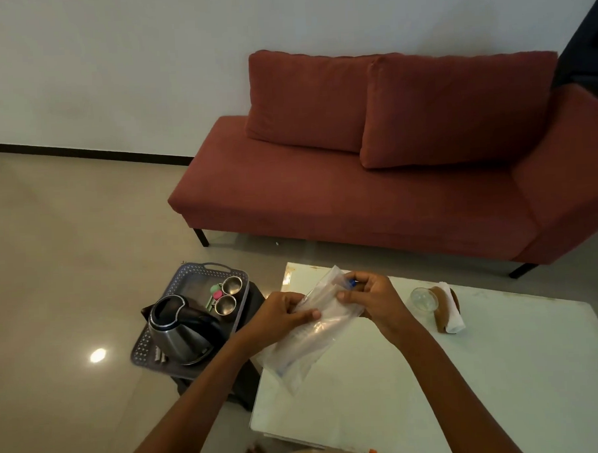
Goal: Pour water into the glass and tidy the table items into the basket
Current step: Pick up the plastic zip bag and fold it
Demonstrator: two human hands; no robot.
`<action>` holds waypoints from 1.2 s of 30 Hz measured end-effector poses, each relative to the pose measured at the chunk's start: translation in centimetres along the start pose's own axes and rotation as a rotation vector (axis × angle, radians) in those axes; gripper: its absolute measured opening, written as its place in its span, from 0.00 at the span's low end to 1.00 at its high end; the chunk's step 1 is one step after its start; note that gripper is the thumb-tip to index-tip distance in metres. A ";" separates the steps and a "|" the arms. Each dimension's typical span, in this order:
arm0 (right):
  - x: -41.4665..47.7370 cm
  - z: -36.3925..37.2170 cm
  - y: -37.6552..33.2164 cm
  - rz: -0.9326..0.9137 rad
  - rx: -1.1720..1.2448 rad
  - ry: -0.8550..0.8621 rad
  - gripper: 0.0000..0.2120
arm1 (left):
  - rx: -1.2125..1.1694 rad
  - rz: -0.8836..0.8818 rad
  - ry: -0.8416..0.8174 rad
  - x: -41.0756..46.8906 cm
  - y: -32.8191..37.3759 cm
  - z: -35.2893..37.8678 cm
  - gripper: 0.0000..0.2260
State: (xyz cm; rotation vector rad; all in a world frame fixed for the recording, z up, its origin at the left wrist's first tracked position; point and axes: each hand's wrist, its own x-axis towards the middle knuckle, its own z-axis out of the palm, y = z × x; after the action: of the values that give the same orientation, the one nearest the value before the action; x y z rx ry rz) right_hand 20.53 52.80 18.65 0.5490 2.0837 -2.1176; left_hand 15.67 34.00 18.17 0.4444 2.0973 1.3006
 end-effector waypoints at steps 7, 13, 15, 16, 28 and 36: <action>2.2 2.1 -0.6 0.039 0.038 0.030 0.10 | -0.019 -0.129 -0.095 -0.6 -2.3 -4.5 0.13; 6.4 8.6 -0.5 0.087 0.043 0.055 0.10 | -0.047 -0.150 -0.113 0.5 -6.2 -10.6 0.13; 8.6 11.3 -0.8 0.107 0.051 0.078 0.10 | -0.066 -0.166 -0.130 1.2 -7.7 -13.9 0.12; 9.8 12.7 -1.0 0.117 0.065 0.097 0.11 | -0.064 -0.161 -0.130 1.5 -8.5 -15.6 0.09; 23.7 26.9 0.7 0.253 0.021 0.232 0.09 | -0.209 -0.229 0.502 9.1 -20.6 -32.8 0.13; 30.9 31.1 2.1 0.138 -0.356 0.367 0.07 | -0.141 -0.437 0.475 13.4 -26.2 -34.6 0.12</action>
State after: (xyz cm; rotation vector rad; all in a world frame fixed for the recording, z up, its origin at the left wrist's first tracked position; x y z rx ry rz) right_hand -12.74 27.18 5.88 1.0544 2.4491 -1.6121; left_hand -16.19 6.29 1.56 -0.4065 2.2774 1.3598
